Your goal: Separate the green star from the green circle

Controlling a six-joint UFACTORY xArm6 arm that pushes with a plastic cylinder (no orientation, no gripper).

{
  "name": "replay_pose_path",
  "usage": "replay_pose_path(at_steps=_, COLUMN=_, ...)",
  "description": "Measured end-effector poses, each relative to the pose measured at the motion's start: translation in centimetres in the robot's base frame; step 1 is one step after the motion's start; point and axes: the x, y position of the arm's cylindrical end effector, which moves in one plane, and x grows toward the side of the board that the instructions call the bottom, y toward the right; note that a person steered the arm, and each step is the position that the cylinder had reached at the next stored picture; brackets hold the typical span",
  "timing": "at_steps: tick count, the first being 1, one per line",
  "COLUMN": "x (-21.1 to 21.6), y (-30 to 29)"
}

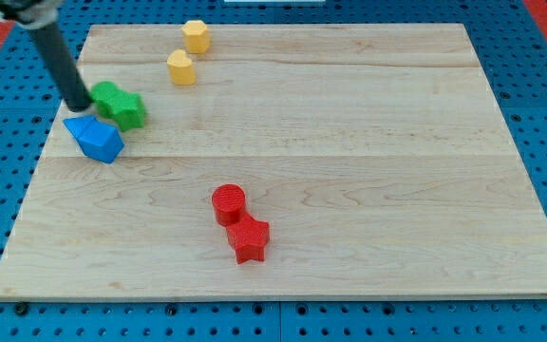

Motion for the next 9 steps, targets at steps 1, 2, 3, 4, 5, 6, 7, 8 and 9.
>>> replay_pose_path(at_steps=1, x=0.1, y=6.3)
replay_pose_path(at_steps=2, x=1.0, y=9.6)
replay_pose_path(at_steps=3, x=1.2, y=14.4)
replay_pose_path(at_steps=4, x=2.8, y=13.5)
replay_pose_path(at_steps=5, x=4.0, y=16.5)
replay_pose_path(at_steps=6, x=2.8, y=26.3)
replay_pose_path(at_steps=7, x=2.6, y=36.6)
replay_pose_path(at_steps=8, x=2.8, y=34.2)
replay_pose_path(at_steps=9, x=2.8, y=23.8)
